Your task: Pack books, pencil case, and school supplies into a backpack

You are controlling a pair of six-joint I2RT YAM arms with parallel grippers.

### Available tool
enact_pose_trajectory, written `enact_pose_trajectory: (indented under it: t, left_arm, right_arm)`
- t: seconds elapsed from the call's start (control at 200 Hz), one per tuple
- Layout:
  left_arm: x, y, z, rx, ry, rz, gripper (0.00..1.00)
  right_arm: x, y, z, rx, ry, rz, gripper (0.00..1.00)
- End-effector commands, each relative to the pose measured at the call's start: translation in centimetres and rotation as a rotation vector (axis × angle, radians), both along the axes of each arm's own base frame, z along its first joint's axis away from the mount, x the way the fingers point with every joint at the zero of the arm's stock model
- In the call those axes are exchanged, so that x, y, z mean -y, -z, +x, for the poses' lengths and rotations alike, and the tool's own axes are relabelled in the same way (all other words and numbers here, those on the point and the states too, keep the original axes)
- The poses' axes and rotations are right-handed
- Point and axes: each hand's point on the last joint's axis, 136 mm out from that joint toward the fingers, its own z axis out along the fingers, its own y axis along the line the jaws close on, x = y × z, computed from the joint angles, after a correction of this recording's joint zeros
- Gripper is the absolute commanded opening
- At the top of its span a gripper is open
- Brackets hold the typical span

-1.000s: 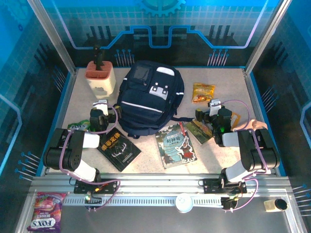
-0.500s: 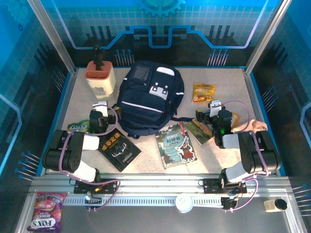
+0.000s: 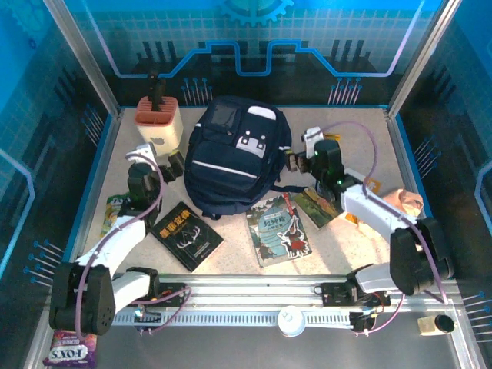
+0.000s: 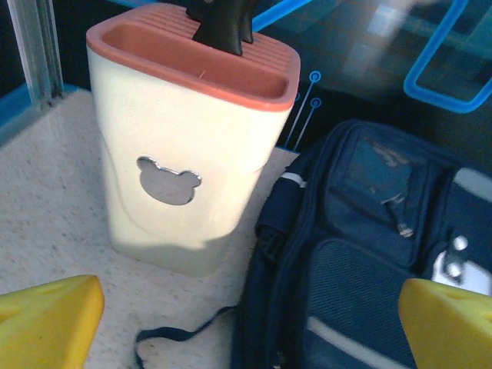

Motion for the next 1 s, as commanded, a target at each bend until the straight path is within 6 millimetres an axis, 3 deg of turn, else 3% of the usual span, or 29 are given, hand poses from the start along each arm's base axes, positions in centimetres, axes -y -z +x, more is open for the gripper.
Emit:
enact_pose_trajectory:
  t: [0.0, 0.1, 0.215, 0.355, 0.725, 0.925, 0.996]
  left_arm:
    - [1.0, 1.7, -1.2, -0.169, -0.013, -0.183, 0.99]
    - [2.0, 1.5, -1.3, -0.203, 0.007, -0.282, 0.99]
    - [4.5, 1.5, -1.4, -0.234, 0.131, -0.351, 0.99]
    - [6.6, 2.1, -1.9, -0.301, 0.203, -0.424, 0.99]
    - [11.7, 4.8, -3.4, -0.46, 0.289, -0.504, 0.99]
    - [14.0, 7.4, -3.8, -0.555, 0.297, -0.565, 0.98]
    - [14.7, 8.1, -3.4, -0.573, 0.308, -0.588, 0.98]
  right_arm:
    - [-2.0, 3.9, -1.0, -0.284, 0.002, 0.123, 1.0]
    - [-3.8, 5.3, 0.3, -0.428, 0.003, 0.257, 1.0]
    - [-5.2, 7.3, 2.0, -0.556, -0.008, 0.419, 1.0]
    - [-5.1, 9.2, 3.9, -0.622, 0.021, 0.533, 0.99]
    - [-4.5, 13.2, 8.1, -0.704, 0.073, 0.568, 0.74]
    - [-4.3, 15.2, 9.0, -0.734, 0.087, 0.587, 0.62]
    - [-4.4, 15.4, 9.2, -0.739, 0.073, 0.603, 0.53]
